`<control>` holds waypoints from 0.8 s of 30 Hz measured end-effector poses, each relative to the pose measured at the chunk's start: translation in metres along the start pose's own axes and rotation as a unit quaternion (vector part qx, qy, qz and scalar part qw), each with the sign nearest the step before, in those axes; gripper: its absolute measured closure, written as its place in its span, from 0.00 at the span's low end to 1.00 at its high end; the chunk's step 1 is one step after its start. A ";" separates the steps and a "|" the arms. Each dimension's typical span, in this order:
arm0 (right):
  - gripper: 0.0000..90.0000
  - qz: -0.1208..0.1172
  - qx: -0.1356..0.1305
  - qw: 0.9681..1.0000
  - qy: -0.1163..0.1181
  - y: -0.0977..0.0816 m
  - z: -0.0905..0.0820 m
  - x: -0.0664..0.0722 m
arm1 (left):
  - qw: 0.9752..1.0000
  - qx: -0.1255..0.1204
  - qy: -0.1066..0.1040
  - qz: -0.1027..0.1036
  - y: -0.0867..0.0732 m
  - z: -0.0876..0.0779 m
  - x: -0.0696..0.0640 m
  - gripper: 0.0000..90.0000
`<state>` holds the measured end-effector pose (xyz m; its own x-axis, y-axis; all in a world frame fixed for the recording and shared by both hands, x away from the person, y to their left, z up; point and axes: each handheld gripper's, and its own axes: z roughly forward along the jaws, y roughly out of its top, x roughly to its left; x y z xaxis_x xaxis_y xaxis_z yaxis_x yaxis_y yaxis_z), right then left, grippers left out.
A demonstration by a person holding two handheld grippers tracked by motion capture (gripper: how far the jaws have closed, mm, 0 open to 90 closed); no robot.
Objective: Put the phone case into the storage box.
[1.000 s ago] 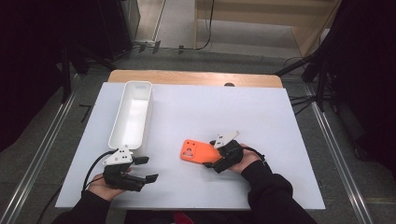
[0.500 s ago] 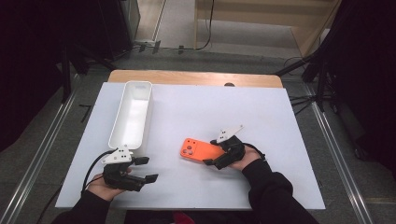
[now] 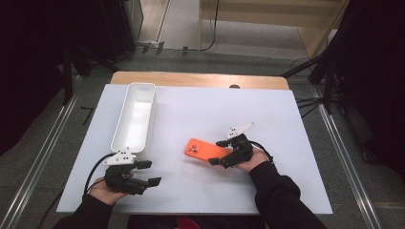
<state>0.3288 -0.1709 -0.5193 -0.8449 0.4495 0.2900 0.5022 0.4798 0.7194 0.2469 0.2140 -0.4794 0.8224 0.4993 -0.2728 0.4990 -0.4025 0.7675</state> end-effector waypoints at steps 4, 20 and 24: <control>0.16 0.031 -0.012 0.999 0.016 0.002 -0.004 -0.001 | 1.000 0.000 -0.002 -0.001 0.001 0.000 -0.001 0.27; 0.16 0.077 -0.051 0.996 0.014 0.007 -0.016 0.003 | 0.999 0.003 -0.008 -0.040 0.023 0.003 -0.015 0.19; 0.16 0.083 -0.054 0.995 0.007 0.009 -0.018 0.005 | 0.999 0.007 -0.011 -0.042 0.029 0.005 -0.018 0.19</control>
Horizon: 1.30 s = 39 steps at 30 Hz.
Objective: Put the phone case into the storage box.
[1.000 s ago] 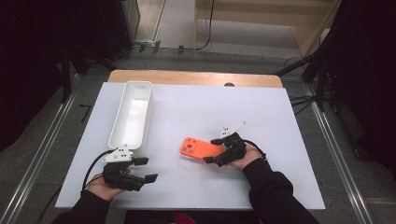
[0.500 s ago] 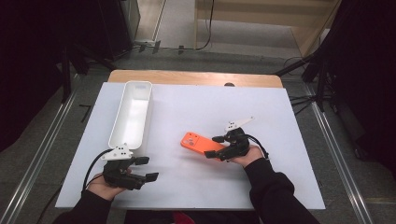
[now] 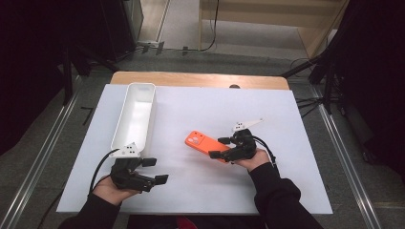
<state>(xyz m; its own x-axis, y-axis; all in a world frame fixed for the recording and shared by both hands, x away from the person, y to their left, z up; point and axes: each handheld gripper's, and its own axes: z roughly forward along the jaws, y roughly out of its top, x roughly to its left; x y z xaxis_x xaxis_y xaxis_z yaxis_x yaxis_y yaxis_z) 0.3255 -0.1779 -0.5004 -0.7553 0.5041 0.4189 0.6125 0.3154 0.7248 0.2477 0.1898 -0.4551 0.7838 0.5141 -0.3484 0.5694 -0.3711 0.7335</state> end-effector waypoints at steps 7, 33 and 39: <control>0.16 0.012 -0.017 1.000 -0.016 0.002 -0.009 0.003 | 1.000 0.019 -0.014 -0.005 0.014 0.001 -0.001 0.19; 0.16 0.027 -0.046 0.996 -0.076 0.006 -0.012 0.021 | 1.000 0.015 0.003 -0.027 0.070 0.024 0.006 0.19; 0.16 0.025 -0.051 0.993 -0.105 0.007 -0.011 0.029 | 0.999 0.016 0.003 -0.029 0.078 0.031 0.012 0.19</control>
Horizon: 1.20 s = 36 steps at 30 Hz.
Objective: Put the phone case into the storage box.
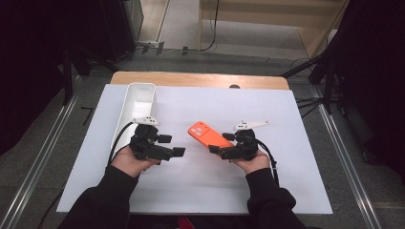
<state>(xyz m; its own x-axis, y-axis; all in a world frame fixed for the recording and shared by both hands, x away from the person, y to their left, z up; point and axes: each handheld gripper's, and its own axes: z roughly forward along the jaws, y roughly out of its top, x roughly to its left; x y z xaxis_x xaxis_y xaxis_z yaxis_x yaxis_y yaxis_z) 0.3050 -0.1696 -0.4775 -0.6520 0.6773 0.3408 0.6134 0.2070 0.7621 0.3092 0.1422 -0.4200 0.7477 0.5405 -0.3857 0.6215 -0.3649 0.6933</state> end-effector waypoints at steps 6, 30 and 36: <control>0.16 0.008 -0.014 1.000 -0.019 -0.003 0.003 0.007 | 1.000 -0.005 0.005 -0.010 0.009 0.005 0.007 0.19; 0.16 0.011 -0.063 0.996 -0.055 -0.017 0.009 0.026 | 0.999 -0.005 0.042 -0.021 0.029 0.025 0.013 0.24; 0.16 0.019 -0.079 0.995 -0.054 -0.020 0.012 0.029 | 0.998 -0.011 0.044 -0.035 0.031 0.028 0.017 0.24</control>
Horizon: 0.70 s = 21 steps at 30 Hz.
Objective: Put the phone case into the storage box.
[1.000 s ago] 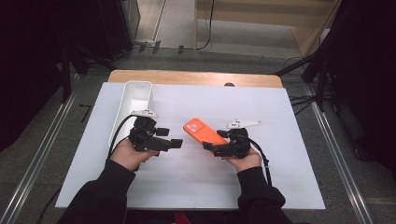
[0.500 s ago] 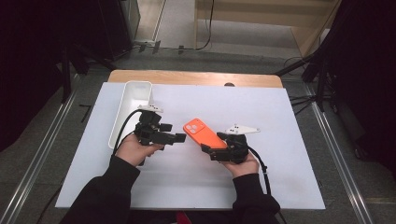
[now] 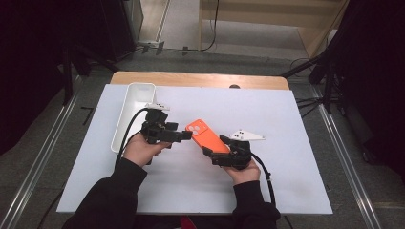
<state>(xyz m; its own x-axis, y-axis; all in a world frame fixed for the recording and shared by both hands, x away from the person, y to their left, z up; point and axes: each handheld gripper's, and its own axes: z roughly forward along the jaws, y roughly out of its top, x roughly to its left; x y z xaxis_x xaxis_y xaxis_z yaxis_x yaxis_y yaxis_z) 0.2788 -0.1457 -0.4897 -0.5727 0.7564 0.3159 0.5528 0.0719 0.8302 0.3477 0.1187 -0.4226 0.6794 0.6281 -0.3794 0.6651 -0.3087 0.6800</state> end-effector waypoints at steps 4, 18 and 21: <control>0.16 0.000 -0.004 1.000 0.003 -0.001 0.004 0.002 | 1.000 -0.002 0.004 -0.003 0.002 0.003 0.001 0.24; 0.16 0.017 -0.038 0.999 0.003 -0.006 0.012 0.011 | 0.999 -0.009 0.015 -0.036 0.007 0.011 0.004 0.29; 0.16 0.022 -0.044 0.999 0.002 -0.008 0.012 0.011 | 0.999 -0.009 0.014 -0.041 0.007 0.014 0.004 0.30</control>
<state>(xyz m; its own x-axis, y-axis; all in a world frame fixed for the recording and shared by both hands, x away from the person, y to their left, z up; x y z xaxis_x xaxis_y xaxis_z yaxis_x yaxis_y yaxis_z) 0.2754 -0.1297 -0.4980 -0.5519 0.7550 0.3540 0.5213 -0.0190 0.8532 0.3593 0.1091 -0.4276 0.6137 0.6708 -0.4165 0.7120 -0.2423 0.6590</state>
